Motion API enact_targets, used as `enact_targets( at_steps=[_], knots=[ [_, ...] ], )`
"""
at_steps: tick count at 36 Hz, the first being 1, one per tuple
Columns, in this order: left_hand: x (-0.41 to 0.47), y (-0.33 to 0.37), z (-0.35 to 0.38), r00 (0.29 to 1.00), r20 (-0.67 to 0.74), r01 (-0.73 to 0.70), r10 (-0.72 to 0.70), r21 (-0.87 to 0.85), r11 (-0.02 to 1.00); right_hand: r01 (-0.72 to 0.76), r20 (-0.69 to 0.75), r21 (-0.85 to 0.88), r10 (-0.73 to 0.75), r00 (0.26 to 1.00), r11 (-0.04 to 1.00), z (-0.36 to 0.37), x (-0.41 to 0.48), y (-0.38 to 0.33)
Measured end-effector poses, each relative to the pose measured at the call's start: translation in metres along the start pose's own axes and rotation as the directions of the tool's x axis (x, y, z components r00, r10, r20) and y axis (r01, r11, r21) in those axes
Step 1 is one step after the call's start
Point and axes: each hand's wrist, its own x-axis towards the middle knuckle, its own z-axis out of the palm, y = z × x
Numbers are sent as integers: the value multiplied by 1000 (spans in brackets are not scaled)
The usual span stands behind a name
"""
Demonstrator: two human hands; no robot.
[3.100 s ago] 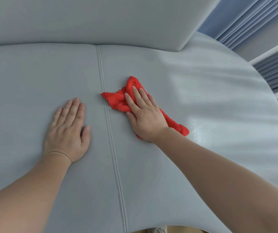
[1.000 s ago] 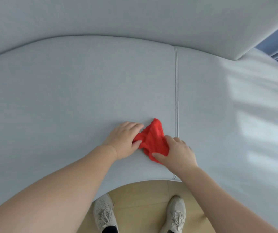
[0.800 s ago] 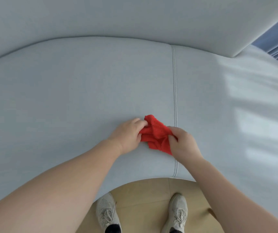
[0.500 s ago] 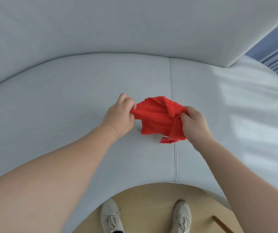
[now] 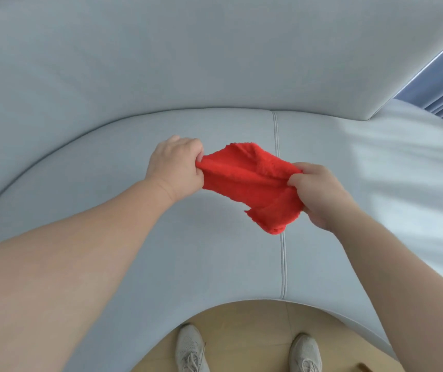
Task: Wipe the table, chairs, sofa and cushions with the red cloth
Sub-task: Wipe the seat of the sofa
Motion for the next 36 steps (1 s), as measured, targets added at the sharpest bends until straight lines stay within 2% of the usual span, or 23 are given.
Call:
enact_targets(
  at_steps=[2,3,5,6,7,8,10,11,12,13,16,17,19,20,23,26,30,36],
  knots=[
    [4,4,9,999,52,-15,11,65,998,-89,37,77,86,996,993,0,7,7],
    [6,6,16,997,73,-8,1,99,995,-72,17,47,71,997,996,1,12,14],
    [6,11,33,994,110,8,-24,142,990,91,-57,-185,-103,993,979,2,22,32],
    [3,14,43,992,123,4,-22,146,989,203,-25,-329,-223,974,922,3,24,41],
    [-1,15,53,991,131,-4,-14,140,990,308,97,-454,-297,950,836,4,26,52],
    [-6,16,62,990,140,-14,-5,129,992,404,275,-570,-298,914,715,5,28,67],
    [-21,13,79,984,177,-35,13,119,992,573,566,-745,-131,814,342,9,26,96],
    [-28,10,87,980,200,-43,18,121,992,616,621,-764,-39,783,193,11,25,109],
    [-33,6,93,977,215,-40,13,121,992,638,642,-762,6,766,110,12,22,117],
    [-37,2,99,975,223,-24,-3,118,993,655,656,-751,-19,754,83,14,19,121],
    [-43,-12,114,972,223,54,-78,111,992,660,599,-739,-315,736,136,21,27,131],
    [-44,-17,120,972,214,72,-94,108,992,622,563,-777,-333,756,99,25,34,132],
    [-42,-24,131,977,188,86,-105,106,991,549,546,-834,-229,806,-58,34,48,138],
    [-41,-28,136,979,172,90,-107,105,990,542,551,-834,-185,814,-101,39,55,144],
    [-34,-40,150,985,127,105,-115,80,991,559,568,-823,-187,802,-99,46,64,154],
    [-29,-50,164,980,156,112,-123,76,991,555,540,-829,-351,765,-67,54,66,160],
    [-27,-59,175,981,166,89,-104,98,991,547,477,-837,-477,738,9,64,88,154],
    [-28,-62,180,985,159,58,-74,101,993,524,418,-849,-519,745,67,67,166,112]
  ],
)
